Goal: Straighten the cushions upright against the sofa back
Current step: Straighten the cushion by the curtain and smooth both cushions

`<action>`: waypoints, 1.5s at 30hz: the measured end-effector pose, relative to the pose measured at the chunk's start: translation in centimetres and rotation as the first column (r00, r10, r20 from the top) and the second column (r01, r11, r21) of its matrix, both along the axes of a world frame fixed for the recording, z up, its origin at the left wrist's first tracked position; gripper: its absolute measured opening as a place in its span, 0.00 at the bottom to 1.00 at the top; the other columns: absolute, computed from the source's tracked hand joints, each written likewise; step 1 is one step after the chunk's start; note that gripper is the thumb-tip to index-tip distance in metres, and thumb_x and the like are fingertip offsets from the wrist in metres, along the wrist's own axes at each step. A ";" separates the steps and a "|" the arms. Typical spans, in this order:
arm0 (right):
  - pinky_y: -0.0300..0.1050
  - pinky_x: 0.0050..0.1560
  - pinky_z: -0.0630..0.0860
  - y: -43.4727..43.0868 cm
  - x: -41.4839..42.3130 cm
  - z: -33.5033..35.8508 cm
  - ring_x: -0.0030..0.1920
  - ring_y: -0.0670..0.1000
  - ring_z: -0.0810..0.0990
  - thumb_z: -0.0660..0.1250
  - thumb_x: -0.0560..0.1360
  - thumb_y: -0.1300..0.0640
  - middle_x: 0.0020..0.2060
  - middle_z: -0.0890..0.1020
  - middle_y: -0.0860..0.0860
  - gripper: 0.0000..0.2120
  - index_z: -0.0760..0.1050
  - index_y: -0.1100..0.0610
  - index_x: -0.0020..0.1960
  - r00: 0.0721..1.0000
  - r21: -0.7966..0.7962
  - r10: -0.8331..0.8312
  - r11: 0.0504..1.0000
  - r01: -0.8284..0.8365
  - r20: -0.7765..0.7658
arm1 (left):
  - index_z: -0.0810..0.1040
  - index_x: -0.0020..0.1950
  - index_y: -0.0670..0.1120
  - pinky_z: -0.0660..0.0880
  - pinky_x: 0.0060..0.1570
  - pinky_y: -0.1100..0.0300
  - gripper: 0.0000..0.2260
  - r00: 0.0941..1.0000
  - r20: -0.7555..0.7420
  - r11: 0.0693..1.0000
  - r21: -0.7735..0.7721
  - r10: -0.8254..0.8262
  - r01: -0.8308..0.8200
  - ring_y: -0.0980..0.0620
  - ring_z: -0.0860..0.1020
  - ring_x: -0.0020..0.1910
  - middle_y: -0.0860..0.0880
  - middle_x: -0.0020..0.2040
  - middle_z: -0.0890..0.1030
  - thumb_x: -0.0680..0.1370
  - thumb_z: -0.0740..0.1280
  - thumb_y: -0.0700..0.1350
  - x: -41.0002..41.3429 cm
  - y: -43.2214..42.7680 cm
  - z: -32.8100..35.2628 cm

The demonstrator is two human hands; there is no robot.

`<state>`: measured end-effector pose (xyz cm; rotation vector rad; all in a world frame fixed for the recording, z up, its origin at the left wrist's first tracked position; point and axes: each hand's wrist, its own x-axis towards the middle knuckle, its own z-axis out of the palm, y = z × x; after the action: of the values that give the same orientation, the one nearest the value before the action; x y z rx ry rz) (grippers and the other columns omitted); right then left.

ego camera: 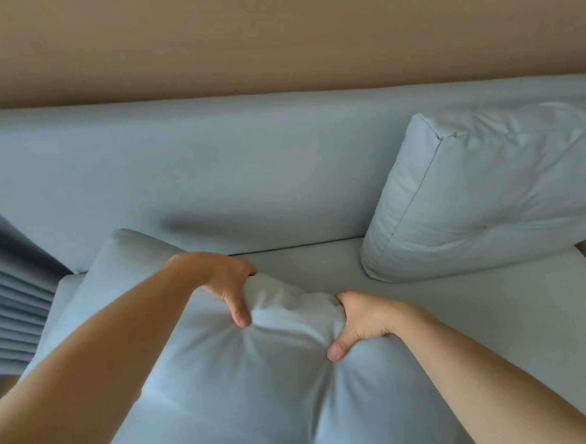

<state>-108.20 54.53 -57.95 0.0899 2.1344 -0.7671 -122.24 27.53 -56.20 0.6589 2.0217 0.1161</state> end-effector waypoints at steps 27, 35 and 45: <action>0.53 0.60 0.68 -12.2 -12.5 23.2 0.59 0.57 0.79 0.77 0.57 0.28 0.54 0.83 0.51 0.46 0.71 0.51 0.67 0.443 0.665 0.581 0.745 0.049 -0.683 | 0.77 0.51 0.47 0.75 0.54 0.47 0.30 0.384 -0.872 0.948 0.316 0.305 -0.035 0.43 0.80 0.48 0.48 0.46 0.85 0.62 0.81 0.64 0.7 -15.4 20.8; 0.59 0.81 0.43 -13.5 -16.3 15.7 0.83 0.56 0.42 0.80 0.60 0.31 0.85 0.48 0.54 0.70 0.37 0.51 0.83 0.686 0.617 0.439 0.787 0.019 -0.581 | 0.54 0.83 0.48 0.56 0.79 0.47 0.63 0.522 -0.788 0.944 0.244 0.326 -0.220 0.45 0.64 0.77 0.47 0.78 0.67 0.57 0.77 0.73 -3.6 -14.6 13.9; 0.60 0.79 0.50 -14.4 -11.1 15.2 0.84 0.53 0.47 0.79 0.66 0.37 0.84 0.53 0.54 0.55 0.54 0.51 0.83 0.379 0.342 0.335 0.938 -0.051 -0.863 | 0.37 0.84 0.53 0.47 0.81 0.41 0.71 0.623 -0.739 0.964 0.149 0.256 -0.220 0.43 0.52 0.83 0.44 0.84 0.54 0.55 0.72 0.80 -5.1 -15.2 14.3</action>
<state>-119.25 40.18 -42.74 -0.6075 3.2388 -0.3651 -127.38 12.34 -41.88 0.4904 2.9392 0.0395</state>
